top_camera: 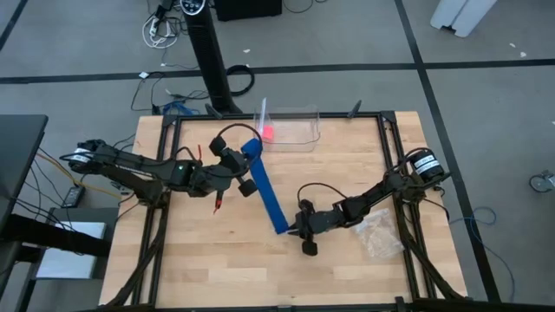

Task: Roll bandage
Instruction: Roll the blue bandage

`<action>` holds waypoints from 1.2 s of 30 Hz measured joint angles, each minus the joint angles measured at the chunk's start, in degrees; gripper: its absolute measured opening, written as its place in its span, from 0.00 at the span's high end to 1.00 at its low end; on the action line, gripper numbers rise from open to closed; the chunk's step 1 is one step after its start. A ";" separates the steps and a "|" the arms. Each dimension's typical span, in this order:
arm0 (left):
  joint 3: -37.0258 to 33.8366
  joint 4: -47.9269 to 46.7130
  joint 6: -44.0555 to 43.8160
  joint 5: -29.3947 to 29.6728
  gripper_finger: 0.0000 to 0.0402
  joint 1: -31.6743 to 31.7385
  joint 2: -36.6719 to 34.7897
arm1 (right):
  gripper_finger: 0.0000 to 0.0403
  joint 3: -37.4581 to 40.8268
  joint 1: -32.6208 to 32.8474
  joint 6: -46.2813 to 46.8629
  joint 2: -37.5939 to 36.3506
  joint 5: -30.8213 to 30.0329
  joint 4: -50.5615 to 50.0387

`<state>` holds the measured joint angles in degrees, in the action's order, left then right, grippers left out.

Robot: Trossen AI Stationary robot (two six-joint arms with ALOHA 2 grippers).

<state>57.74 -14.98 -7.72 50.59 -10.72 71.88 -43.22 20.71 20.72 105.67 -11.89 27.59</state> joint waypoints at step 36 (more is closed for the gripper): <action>0.11 -4.09 -3.16 -4.83 0.95 1.70 -0.02 | 0.73 -28.10 -3.95 -2.90 4.70 6.13 -37.94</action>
<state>57.84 -19.06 -10.88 45.76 -9.02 71.85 -71.33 16.75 17.82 110.37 -5.76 -10.35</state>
